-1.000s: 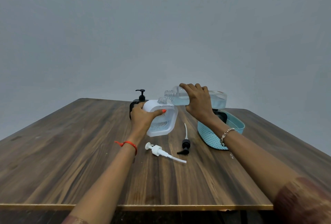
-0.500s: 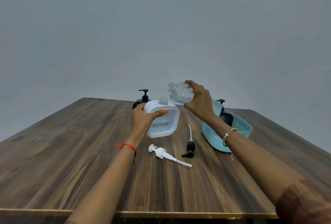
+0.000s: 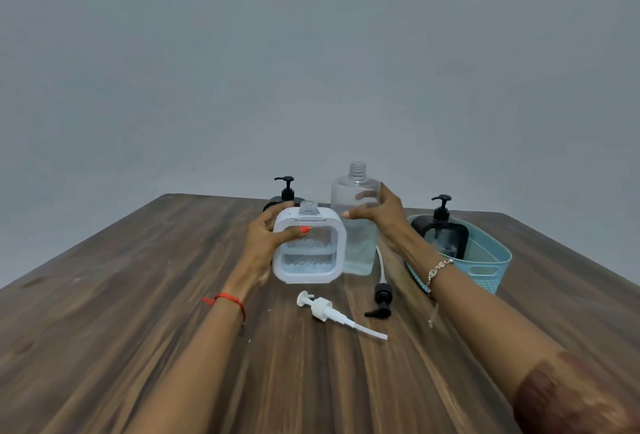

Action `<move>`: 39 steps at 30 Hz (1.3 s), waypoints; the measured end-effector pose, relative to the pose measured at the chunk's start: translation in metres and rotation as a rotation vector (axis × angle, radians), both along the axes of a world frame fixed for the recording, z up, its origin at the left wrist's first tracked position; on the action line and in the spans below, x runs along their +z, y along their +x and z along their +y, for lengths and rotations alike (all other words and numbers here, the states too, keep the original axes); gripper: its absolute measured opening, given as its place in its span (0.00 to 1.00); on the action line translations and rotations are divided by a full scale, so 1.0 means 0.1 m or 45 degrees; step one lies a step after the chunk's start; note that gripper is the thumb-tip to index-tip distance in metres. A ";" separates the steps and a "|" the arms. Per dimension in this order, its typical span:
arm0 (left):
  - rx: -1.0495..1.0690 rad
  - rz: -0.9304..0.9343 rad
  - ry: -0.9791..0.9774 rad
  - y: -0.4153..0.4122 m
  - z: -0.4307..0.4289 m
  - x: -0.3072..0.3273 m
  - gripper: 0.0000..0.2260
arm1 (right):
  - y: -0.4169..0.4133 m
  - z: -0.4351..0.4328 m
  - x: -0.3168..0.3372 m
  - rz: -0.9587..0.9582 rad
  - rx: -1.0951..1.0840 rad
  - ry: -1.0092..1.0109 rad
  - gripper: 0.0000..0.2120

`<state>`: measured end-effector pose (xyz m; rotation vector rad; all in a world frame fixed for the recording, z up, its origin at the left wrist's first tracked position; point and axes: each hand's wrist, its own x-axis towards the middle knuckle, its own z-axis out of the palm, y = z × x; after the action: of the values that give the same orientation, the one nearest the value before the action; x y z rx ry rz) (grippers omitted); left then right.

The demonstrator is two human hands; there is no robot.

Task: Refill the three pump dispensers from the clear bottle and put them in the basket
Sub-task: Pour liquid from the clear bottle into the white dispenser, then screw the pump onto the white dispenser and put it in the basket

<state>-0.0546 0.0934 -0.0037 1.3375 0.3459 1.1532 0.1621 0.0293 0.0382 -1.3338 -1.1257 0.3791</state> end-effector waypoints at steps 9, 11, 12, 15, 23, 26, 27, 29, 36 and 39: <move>0.002 0.005 0.049 -0.05 0.01 -0.06 0.17 | 0.04 0.19 -0.30 0.099 0.088 -0.067 0.36; 0.010 0.022 0.053 -0.06 0.01 -0.06 0.15 | 0.05 0.18 -0.33 0.109 0.071 -0.067 0.36; 0.011 0.027 0.058 -0.06 0.01 -0.06 0.14 | 0.06 0.18 -0.34 0.130 0.066 -0.062 0.36; 0.026 0.027 0.060 -0.06 -0.01 -0.07 0.14 | 0.10 0.15 -0.38 0.167 0.093 -0.035 0.34; 0.081 0.014 0.021 -0.05 -0.09 -0.12 0.16 | 0.01 -0.01 -0.19 -0.226 -0.112 -0.232 0.57; 0.113 0.001 0.015 -0.04 -0.11 -0.11 0.15 | -0.22 -0.23 -0.21 -0.480 -0.500 0.050 0.42; 0.123 -0.003 0.018 -0.04 -0.12 -0.11 0.15 | -0.30 -0.31 -0.23 -0.529 -0.556 0.164 0.31; 0.140 -0.013 0.024 -0.04 -0.14 -0.10 0.15 | -0.45 -0.45 -0.27 -0.615 -0.533 0.198 0.10; 0.183 -0.056 0.024 -0.06 -0.20 -0.03 0.15 | -0.73 -0.60 -0.60 -0.696 0.067 -0.555 0.10; 0.199 -0.057 0.023 -0.08 -0.23 0.01 0.15 | -0.80 -0.56 -0.70 -0.727 0.255 -0.656 0.09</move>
<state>-0.0628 0.0704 -0.0028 1.3162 0.4141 1.3168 0.0823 -0.0269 -0.0321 -1.8552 -1.7226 0.4688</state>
